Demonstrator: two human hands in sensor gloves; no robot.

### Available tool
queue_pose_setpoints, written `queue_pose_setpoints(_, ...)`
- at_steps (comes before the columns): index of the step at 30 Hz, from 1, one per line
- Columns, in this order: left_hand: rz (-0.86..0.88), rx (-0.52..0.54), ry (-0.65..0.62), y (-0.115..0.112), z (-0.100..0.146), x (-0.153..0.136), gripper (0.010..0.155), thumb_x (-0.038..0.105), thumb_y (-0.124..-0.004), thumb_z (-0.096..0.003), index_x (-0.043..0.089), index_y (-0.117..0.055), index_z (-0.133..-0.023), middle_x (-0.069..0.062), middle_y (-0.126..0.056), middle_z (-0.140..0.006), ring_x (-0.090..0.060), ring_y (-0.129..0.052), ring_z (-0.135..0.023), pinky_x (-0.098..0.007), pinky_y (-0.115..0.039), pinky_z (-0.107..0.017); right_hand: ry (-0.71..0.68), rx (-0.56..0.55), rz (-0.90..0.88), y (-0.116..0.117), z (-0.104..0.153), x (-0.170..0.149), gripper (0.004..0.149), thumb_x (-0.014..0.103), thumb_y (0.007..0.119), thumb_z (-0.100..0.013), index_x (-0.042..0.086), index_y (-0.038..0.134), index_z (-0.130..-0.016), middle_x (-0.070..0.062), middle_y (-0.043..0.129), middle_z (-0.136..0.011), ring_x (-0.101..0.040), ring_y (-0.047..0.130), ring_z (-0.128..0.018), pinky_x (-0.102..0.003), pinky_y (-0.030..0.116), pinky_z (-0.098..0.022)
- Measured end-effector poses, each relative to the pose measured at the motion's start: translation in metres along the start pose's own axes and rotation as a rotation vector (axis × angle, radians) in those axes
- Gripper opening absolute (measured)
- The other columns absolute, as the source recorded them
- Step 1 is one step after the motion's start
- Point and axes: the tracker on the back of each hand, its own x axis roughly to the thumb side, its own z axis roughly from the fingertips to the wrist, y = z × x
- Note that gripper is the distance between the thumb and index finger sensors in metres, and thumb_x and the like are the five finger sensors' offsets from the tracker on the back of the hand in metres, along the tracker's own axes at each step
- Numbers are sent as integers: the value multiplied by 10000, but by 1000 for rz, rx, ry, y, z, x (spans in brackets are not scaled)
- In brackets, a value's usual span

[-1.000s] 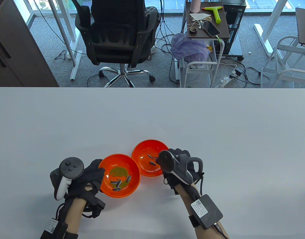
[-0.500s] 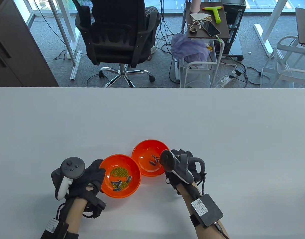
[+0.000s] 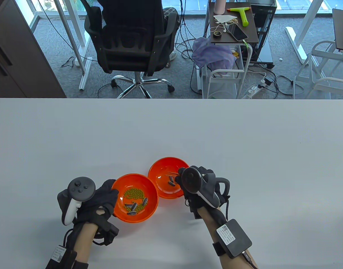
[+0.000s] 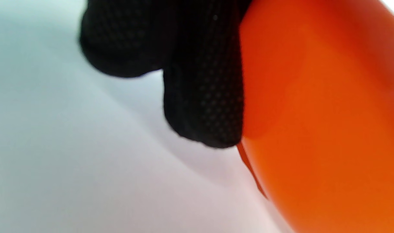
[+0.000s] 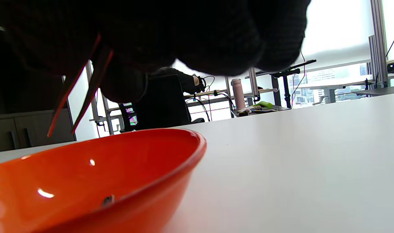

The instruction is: Pick sunflower seeds with tweezers into bowl

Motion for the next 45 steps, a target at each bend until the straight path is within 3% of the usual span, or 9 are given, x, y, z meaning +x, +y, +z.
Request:
queue_pose_setpoints(6,-3,0,-2,-1,0,0,516,362,-720,-484,199,-720,-973,-85,-983,-722,-171,-1169,-258,-330,-979,-233,-134,15,-120,-12,5,18,414,501,915,-277,350,1053,-637,169,972,-402,-114,983,-341,-410,849,-519)
queue_pose_setpoints(13,-1,-1,-3,-1,0,0,514,363,-720,-484,201,-720,-972,-83,-983,-722,-169,-1169,-258,-330,-979,-234,-334,69,-85,-12,17,49,410,500,927,-264,370,1055,-630,174,985,-409,-110,994,-351,-411,854,-522)
queue_pose_setpoints(26,-1,-4,-9,-1,0,0,517,361,-720,-485,198,-719,-975,-87,-983,-722,-173,-1169,-259,-332,-978,-235,-543,96,19,2,38,79,414,492,939,-251,381,1048,-635,171,985,-424,-115,994,-372,-417,845,-540)
queue_pose_setpoints(37,2,-13,-20,-2,0,1,516,361,-720,-485,199,-718,-975,-84,-983,-722,-173,-1168,-260,-332,-978,-236,-597,84,49,8,45,86,398,484,937,-256,410,1037,-634,173,980,-436,-116,990,-380,-420,839,-546)
queue_pose_setpoints(45,-7,-16,-19,-4,0,1,515,362,-721,-485,199,-720,-973,-85,-983,-722,-174,-1169,-260,-332,-979,-234,-599,79,38,9,45,86,399,465,938,-262,353,1053,-627,163,979,-418,-118,984,-368,-421,839,-543)
